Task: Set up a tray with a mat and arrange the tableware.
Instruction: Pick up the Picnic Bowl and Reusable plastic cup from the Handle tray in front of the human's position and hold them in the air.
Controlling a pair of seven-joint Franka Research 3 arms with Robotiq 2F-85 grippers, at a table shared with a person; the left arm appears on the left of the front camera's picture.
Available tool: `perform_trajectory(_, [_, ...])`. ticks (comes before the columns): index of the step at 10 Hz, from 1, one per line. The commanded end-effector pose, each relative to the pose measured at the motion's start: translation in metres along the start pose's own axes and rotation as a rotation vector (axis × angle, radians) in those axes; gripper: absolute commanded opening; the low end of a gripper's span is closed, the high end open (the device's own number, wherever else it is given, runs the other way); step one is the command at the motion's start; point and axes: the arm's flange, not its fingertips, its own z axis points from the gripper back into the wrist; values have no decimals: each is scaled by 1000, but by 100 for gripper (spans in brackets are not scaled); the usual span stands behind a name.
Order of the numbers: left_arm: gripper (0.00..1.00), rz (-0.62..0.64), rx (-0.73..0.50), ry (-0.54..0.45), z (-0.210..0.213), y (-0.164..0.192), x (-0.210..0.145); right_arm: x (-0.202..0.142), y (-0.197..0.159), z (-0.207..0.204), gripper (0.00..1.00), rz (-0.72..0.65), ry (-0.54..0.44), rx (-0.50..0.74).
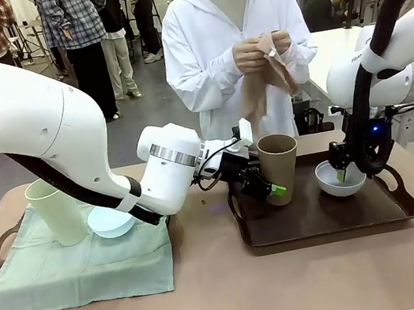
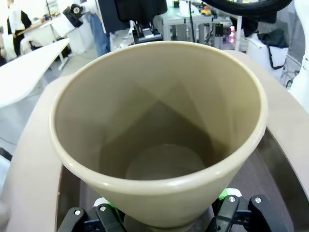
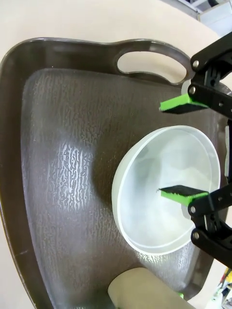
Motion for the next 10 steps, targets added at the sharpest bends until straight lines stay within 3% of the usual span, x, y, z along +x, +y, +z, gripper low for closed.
perform_trajectory(1, [42, -34, 19, -18, -1, 1, 0, 2, -4, -1, 39, 18, -5, 31])
perform_trajectory(2, [0, -32, 20, -18, 0, 1, 0, 2, -4, -2, 0, 19, -3, 31])
perform_trajectory(4, [0, -28, 24, -19, 0, 2, 0, 2, -4, -1, 0, 20, -1, 32])
perform_trajectory(5, [27, -28, 24, -18, 1, 2, 1, 3, -4, -2, 0, 21, -1, 32])
perform_trajectory(6, [27, -27, 25, -18, 1, 2, 1, 3, -4, -2, 0, 26, 4, 31])
perform_trajectory(7, [0, -25, 27, -19, 3, 2, 1, 3, -4, -2, 0, 31, 8, 30])
perform_trajectory(8, [27, -24, 29, -19, 5, 2, 2, 3, -4, -2, 0, 34, 10, 29])
perform_trajectory(9, [0, -20, 37, -14, 8, 1, 2, 4, -3, -1, 0, 33, 10, 31])
perform_trajectory(10, [9, 5, 39, 11, 15, -3, 7, -1, -1, 4, 1, 57, 16, 44])
